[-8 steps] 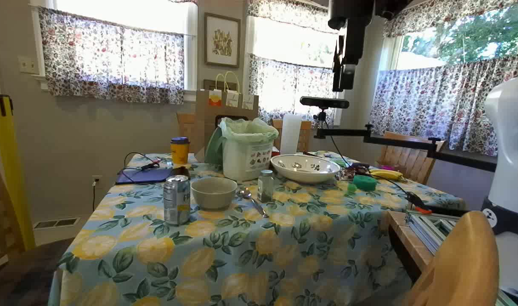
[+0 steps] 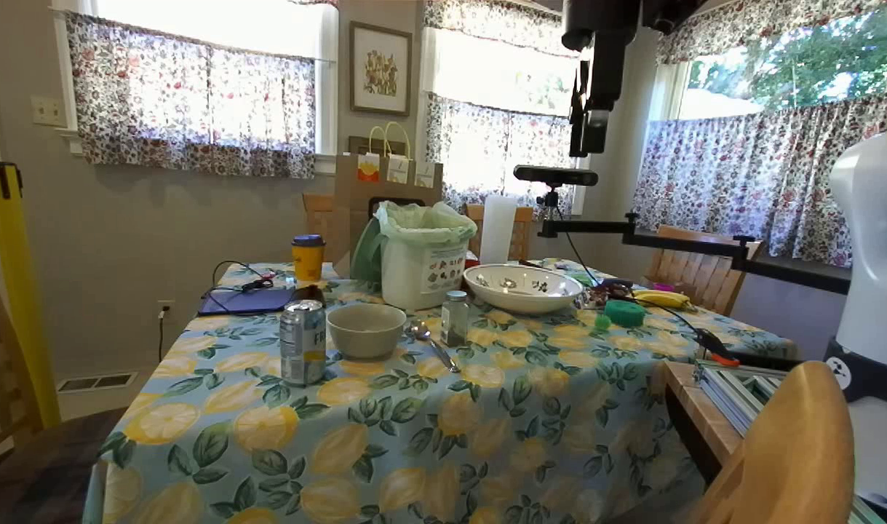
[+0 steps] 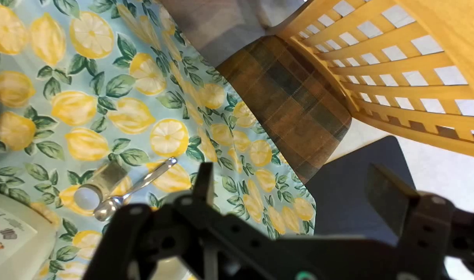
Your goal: Remove the lid from the spice bottle
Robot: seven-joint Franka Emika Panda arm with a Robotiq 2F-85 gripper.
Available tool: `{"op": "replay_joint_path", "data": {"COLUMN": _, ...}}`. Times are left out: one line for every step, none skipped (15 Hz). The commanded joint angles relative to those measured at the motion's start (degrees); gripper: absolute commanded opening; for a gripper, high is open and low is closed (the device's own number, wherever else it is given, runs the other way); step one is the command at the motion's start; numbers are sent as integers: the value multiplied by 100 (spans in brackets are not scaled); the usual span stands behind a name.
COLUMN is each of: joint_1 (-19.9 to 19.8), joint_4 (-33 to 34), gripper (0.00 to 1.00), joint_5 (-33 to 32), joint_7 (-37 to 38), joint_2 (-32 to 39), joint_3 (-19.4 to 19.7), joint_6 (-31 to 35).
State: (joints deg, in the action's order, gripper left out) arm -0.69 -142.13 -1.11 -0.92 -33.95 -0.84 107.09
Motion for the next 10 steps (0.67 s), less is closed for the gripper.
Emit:
{"op": "replay_joint_path", "data": {"joint_1": 34, "joint_4": 11, "gripper": 100, "joint_5": -15, "joint_7": 16, "joint_2": 3, "joint_3": 27, "joint_6": -14}}
{"op": "replay_joint_path", "data": {"joint_1": 34, "joint_4": 11, "gripper": 100, "joint_5": -15, "joint_7": 16, "joint_2": 3, "joint_3": 27, "joint_6": -14}}
{"op": "replay_joint_path", "data": {"joint_1": 34, "joint_4": 11, "gripper": 100, "joint_5": -15, "joint_7": 16, "joint_2": 3, "joint_3": 27, "joint_6": -14}}
{"op": "replay_joint_path", "data": {"joint_1": 34, "joint_4": 11, "gripper": 100, "joint_5": -15, "joint_7": 16, "joint_2": 3, "joint_3": 27, "joint_6": -14}}
{"op": "replay_joint_path", "data": {"joint_1": 34, "joint_4": 11, "gripper": 100, "joint_5": -15, "joint_7": 16, "joint_2": 3, "joint_3": 27, "joint_6": -14}}
{"op": "replay_joint_path", "data": {"joint_1": 34, "joint_4": 11, "gripper": 100, "joint_5": -15, "joint_7": 16, "joint_2": 3, "joint_3": 27, "joint_6": -14}}
{"op": "replay_joint_path", "data": {"joint_1": 34, "joint_4": 11, "gripper": 100, "joint_5": -15, "joint_7": 16, "joint_2": 3, "joint_3": 27, "joint_6": -14}}
{"op": "replay_joint_path", "data": {"joint_1": 34, "joint_4": 11, "gripper": 100, "joint_5": -15, "joint_7": 16, "joint_2": 3, "joint_3": 27, "joint_6": -14}}
{"op": "replay_joint_path", "data": {"joint_1": 34, "joint_4": 11, "gripper": 100, "joint_5": -15, "joint_7": 16, "joint_2": 3, "joint_3": 27, "joint_6": -14}}
{"op": "replay_joint_path", "data": {"joint_1": 6, "joint_4": 29, "gripper": 100, "joint_5": 16, "joint_7": 101, "joint_2": 83, "joint_3": 33, "joint_6": 66}}
